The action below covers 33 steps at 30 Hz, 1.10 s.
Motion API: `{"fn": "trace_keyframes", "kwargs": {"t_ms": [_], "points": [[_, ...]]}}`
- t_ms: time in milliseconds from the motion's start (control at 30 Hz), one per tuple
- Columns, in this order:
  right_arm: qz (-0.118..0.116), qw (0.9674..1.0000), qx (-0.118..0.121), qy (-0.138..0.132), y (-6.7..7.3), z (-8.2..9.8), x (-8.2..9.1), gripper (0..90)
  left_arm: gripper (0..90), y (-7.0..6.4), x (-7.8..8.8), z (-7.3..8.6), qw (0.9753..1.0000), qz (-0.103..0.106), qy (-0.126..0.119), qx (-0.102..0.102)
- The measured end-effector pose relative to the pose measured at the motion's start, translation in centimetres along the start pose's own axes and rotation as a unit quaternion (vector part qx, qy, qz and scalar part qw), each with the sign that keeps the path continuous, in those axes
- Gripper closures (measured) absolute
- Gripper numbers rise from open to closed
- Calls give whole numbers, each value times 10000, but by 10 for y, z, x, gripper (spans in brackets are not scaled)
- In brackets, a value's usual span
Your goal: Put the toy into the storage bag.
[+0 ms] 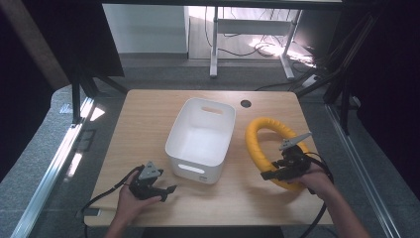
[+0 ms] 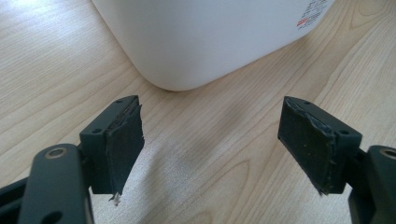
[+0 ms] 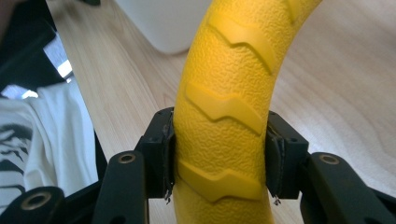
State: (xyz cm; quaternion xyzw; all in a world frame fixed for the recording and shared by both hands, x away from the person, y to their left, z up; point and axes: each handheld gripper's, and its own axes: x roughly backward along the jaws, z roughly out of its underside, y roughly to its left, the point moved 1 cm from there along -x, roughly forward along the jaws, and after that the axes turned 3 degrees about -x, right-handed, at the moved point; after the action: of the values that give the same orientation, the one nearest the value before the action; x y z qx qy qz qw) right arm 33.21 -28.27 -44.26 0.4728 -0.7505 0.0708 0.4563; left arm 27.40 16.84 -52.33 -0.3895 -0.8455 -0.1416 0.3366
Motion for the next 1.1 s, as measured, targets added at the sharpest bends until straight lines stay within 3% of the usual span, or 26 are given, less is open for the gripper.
{"fn": "trace_keyframes", "kwargs": {"t_ms": [233,400,600,733,800,833,867,1100], "points": [[-18,9993,-89,-370,-5,-3,12,519,221,0,0,0,10000,-6,3,-6],[50,9969,-146,-772,-6,-4,23,520,221,0,0,0,10000,-8,2,-14],[53,9944,-124,-1044,-6,-7,29,520,221,0,0,0,10000,-8,6,-17],[52,9904,-156,-1372,-4,-9,36,520,221,0,0,0,10000,-9,3,-19],[30,9868,-142,-1615,-3,-9,40,520,221,0,0,0,10000,-12,0,-30],[30,9868,-142,-1615,-3,-9,40,520,221,0,0,0,10000,-12,0,-30],[34,9844,-125,-1755,-2,-9,42,520,221,0,0,0,10000,-9,-2,-30],[-17,9793,-52,-2023,2,-13,45,520,221,0,0,0,10000,-15,-14,-17]]}}
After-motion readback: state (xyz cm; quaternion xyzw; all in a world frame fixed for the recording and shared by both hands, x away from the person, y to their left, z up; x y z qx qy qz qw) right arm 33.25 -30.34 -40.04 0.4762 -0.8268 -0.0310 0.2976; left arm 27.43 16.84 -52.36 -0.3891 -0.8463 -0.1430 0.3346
